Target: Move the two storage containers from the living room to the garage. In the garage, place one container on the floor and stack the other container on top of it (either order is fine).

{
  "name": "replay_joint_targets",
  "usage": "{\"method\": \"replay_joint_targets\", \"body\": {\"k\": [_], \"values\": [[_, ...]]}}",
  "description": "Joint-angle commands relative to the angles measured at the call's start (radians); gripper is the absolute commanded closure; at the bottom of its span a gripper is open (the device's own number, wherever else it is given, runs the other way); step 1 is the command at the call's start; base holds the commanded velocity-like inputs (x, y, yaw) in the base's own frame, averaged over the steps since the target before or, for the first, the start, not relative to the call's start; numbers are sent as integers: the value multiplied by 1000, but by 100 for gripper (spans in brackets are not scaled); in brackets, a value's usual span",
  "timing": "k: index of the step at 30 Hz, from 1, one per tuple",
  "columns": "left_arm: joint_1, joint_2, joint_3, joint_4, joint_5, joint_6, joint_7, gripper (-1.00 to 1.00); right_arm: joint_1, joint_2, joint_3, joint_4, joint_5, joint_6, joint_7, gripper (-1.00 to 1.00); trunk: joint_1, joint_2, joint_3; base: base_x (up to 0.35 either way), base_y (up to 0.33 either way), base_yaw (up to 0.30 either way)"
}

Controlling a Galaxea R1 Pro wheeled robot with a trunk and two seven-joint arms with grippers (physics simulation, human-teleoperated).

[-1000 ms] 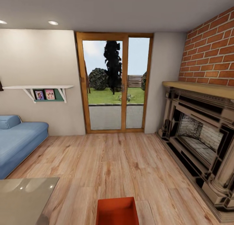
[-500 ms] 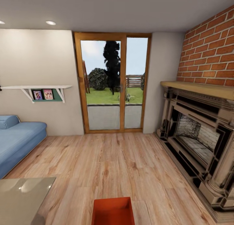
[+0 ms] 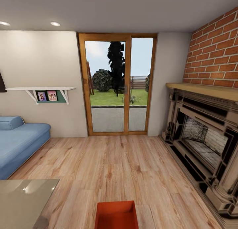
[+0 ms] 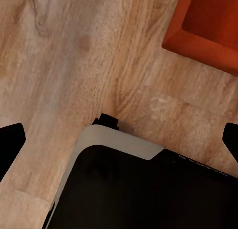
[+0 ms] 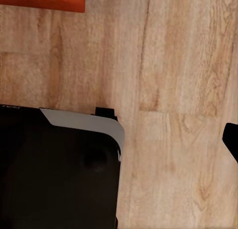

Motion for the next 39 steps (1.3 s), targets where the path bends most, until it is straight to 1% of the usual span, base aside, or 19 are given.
{"method": "replay_joint_targets", "body": {"k": [1, 10, 17, 34, 39], "values": [[-1, 0, -8, 0, 6, -2, 4, -100, -1, 1, -1, 3, 10, -4, -6, -100, 0, -1, -2, 0, 0, 3], [0, 0, -8, 0, 6, -2, 4, -100, -1, 2, -1, 3, 13, -4, -6, -100, 0, -1, -2, 0, 0, 8], [0, 0, -8, 0, 6, -2, 4, -100, -1, 1, 0, 3, 13, -4, -6, -100, 0, -1, -2, 0, 0, 156], [0, 3, -8, 0, 6, -2, 4, -100, -1, 1, -2, 3, 10, -6, -6, -100, 0, -1, -2, 0, 0, 5], [-1, 3, -8, 0, 6, -2, 4, -100, -1, -1, -4, 3, 9, 0, 4, -100, 0, -1, -7, 0, 0, 0]]}}
